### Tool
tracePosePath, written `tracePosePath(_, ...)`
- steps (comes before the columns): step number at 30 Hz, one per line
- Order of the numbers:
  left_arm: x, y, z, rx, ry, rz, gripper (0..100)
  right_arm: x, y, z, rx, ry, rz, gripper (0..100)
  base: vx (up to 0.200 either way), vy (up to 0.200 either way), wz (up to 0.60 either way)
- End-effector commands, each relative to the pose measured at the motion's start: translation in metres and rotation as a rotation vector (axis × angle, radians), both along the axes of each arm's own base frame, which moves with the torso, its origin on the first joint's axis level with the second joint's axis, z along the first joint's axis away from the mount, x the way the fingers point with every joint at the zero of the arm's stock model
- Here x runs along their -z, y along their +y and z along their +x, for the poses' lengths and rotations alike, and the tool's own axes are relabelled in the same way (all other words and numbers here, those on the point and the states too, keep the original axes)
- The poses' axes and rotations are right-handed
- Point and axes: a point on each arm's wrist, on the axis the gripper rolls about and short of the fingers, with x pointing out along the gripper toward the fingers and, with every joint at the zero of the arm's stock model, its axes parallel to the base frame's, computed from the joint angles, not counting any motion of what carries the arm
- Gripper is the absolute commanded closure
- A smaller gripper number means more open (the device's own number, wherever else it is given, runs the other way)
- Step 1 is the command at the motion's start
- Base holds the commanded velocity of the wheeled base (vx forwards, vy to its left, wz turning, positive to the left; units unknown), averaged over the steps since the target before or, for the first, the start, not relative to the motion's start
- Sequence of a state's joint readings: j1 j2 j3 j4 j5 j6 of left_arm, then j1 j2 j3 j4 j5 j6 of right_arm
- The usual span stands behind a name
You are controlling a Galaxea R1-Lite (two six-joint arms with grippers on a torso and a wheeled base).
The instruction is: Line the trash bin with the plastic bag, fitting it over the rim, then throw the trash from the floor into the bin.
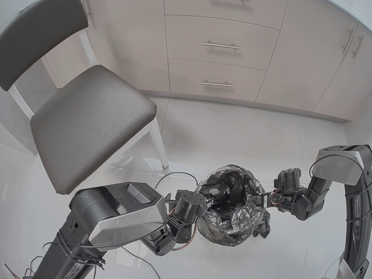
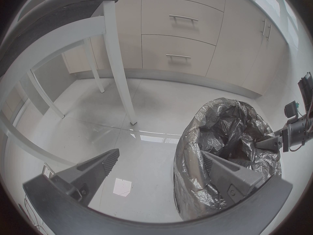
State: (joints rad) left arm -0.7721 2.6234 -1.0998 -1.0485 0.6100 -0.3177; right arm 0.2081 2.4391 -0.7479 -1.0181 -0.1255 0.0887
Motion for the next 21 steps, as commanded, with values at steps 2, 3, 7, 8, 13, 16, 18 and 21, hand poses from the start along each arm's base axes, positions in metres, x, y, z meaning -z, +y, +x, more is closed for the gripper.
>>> tracePosePath(2, 0.003, 0.0, 0.0, 0.001, 0.003, 0.004, 0, 0.005, -0.008, 0.004, 0.019, 0.004, -0.01, 0, 0.0, 0.0, 0.0)
tracePosePath(3, 0.003, 0.0, 0.0, -0.001, 0.003, 0.004, 0, 0.005, -0.009, 0.005, 0.02, 0.001, -0.01, 0, 0.0, 0.0, 0.0)
tracePosePath(7, 0.003, 0.0, 0.0, 0.001, 0.003, 0.005, 0, 0.006, -0.011, 0.006, 0.027, 0.0, -0.009, 0, 0.0, 0.0, 0.0)
tracePosePath(8, 0.003, 0.0, 0.0, 0.001, 0.003, 0.005, 0, 0.006, -0.011, 0.006, 0.027, 0.0, -0.009, 0, 0.0, 0.0, 0.0)
tracePosePath(13, 0.003, 0.0, 0.0, 0.002, 0.003, 0.007, 0, 0.0, -0.005, 0.001, 0.0, -0.009, 0.008, 0, 0.0, 0.0, 0.0)
tracePosePath(16, 0.003, -0.001, -0.001, 0.003, 0.003, 0.007, 0, -0.005, 0.01, -0.008, -0.064, -0.012, 0.03, 0, 0.0, 0.0, 0.0)
tracePosePath(18, 0.003, -0.001, -0.001, 0.003, 0.003, 0.005, 0, -0.004, 0.019, -0.015, -0.103, -0.017, 0.039, 0, 0.0, 0.0, 0.0)
tracePosePath(21, 0.003, -0.001, -0.001, 0.003, 0.003, 0.005, 0, -0.002, 0.035, -0.023, -0.154, -0.045, 0.045, 0, 0.0, 0.0, 0.0)
